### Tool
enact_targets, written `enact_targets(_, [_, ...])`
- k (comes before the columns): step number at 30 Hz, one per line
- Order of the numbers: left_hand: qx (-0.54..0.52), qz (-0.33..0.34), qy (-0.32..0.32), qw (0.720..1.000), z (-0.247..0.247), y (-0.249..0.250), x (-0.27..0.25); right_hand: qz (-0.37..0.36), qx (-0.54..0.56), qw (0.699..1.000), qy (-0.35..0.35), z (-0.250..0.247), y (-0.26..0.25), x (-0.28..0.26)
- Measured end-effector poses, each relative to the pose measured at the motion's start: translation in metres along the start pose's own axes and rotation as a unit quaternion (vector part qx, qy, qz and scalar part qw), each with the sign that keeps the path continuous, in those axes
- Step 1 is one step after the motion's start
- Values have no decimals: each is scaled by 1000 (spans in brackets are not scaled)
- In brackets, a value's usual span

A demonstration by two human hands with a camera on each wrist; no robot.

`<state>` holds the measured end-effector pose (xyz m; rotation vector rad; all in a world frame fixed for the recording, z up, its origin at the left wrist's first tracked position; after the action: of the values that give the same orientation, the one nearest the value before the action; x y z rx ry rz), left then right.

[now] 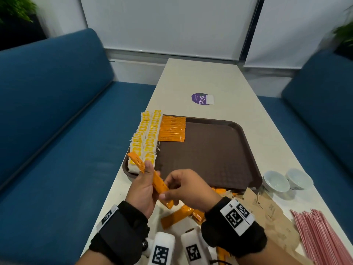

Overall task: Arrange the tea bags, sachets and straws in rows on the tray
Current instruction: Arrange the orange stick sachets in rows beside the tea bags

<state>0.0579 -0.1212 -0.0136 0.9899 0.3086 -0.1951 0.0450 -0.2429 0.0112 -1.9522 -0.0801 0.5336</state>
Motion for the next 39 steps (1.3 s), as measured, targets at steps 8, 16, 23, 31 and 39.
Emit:
enact_targets(8, [-14, 3, -23, 1000, -11, 12, -4, -244, -202, 875, 365, -28, 0, -10])
enact_targets(16, [110, 21, -85, 990, -17, 16, -8, -337, -172, 834, 401, -23, 12, -5])
enact_targets(23, [140, 2, -131, 982, -5, 19, -12, -341, -111, 873, 332, -19, 15, 5])
enact_targets(31, [119, -37, -120, 985, 6, 11, -7, -294, -18, 923, 249, -18, 16, 16])
enact_targets(39, [71, 49, -37, 996, 5, 13, 6, -86, 119, 983, 114, -21, 7, 12])
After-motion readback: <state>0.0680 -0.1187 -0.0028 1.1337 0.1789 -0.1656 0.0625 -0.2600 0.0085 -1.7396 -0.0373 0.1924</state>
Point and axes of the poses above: each hand's wrist, its own x-axis towards the middle knuckle, its own z-axis out of the palm, y = z × x, the point moved 1 cm from there along x, towards the middle knuckle, and after that the axes turned 3 degrees about z, right-handed, at the moved point
